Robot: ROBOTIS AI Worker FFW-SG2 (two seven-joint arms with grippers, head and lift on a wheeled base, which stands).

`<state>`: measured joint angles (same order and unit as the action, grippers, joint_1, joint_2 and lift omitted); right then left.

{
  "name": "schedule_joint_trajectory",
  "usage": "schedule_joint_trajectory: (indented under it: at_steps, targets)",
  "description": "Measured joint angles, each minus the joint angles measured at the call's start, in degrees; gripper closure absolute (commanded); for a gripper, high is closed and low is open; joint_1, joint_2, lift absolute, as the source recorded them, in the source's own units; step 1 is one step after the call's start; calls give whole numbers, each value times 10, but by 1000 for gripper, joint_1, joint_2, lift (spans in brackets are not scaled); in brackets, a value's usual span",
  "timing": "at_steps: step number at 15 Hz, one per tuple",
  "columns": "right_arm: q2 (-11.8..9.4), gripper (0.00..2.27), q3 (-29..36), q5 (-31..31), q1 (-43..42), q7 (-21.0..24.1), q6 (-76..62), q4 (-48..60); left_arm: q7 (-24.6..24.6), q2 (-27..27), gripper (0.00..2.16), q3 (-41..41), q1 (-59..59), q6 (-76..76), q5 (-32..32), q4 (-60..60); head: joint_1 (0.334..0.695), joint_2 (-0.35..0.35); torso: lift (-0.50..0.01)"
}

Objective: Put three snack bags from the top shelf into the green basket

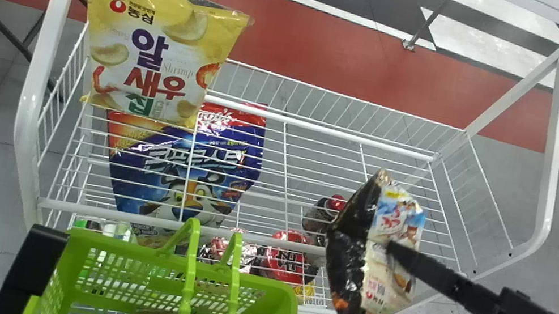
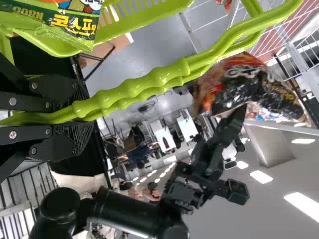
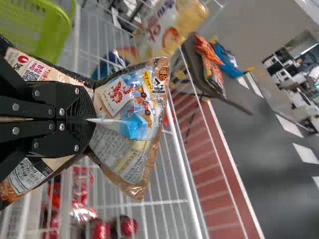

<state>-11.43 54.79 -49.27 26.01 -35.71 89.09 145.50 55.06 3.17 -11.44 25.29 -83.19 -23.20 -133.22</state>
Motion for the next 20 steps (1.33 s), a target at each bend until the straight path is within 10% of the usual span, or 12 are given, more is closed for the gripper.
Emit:
schedule_joint_trajectory:
  at_steps: [9,20]
  targets:
    - [48,2159,-122,-40,97,-2,3,-49,-1,-4,1777,-7,6,4,2,-5,695,-350,-47]
    - [36,2159,-315,159,119,66,3,-114,-1,-3,1777,-8,13,6,4,-13,695,-350,-47]
